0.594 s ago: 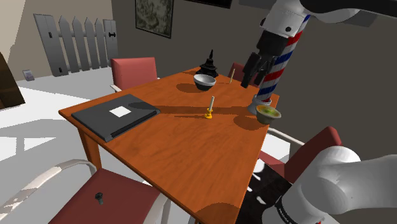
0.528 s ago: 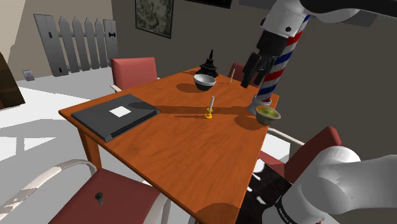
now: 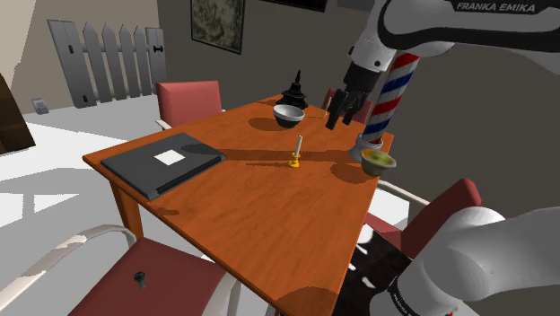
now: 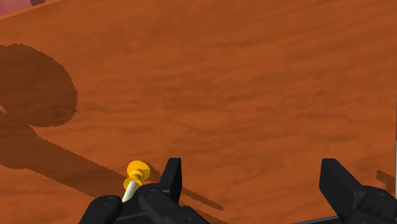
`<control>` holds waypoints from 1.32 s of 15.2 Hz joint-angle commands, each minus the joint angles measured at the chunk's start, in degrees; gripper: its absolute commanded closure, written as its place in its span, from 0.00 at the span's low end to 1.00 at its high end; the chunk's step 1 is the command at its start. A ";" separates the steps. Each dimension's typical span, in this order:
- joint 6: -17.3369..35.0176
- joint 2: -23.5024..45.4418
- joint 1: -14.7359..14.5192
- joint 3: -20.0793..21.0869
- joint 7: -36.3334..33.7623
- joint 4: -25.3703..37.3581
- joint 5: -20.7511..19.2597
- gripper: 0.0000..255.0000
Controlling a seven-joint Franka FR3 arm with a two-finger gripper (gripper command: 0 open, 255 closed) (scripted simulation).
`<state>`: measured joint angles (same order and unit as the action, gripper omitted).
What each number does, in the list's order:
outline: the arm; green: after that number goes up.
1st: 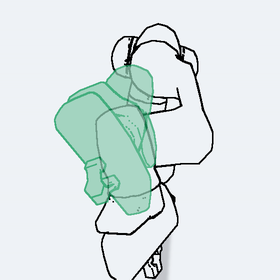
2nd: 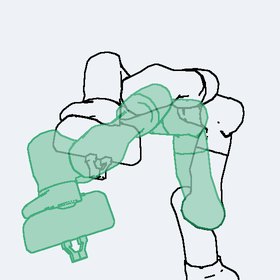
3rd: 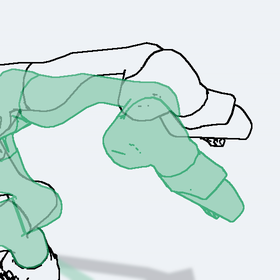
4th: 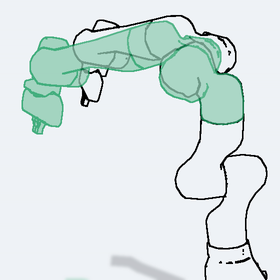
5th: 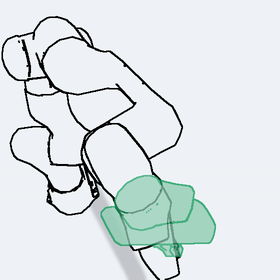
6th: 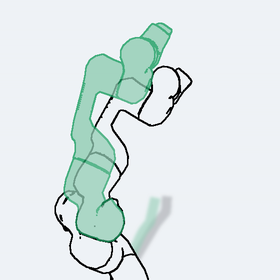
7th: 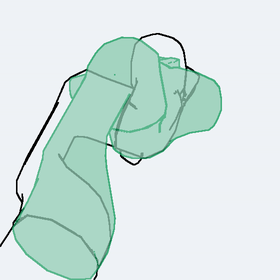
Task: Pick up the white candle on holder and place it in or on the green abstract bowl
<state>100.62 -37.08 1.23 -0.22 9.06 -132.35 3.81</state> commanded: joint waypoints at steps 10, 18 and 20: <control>15.14 19.34 1.48 -5.10 8.83 5.24 -1.83 0.00; 22.42 35.40 2.54 -7.99 15.43 14.71 -0.28 0.00; 23.60 39.58 2.96 -8.44 17.07 17.87 0.45 0.00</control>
<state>123.52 0.43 4.06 -8.49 25.43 -115.99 3.92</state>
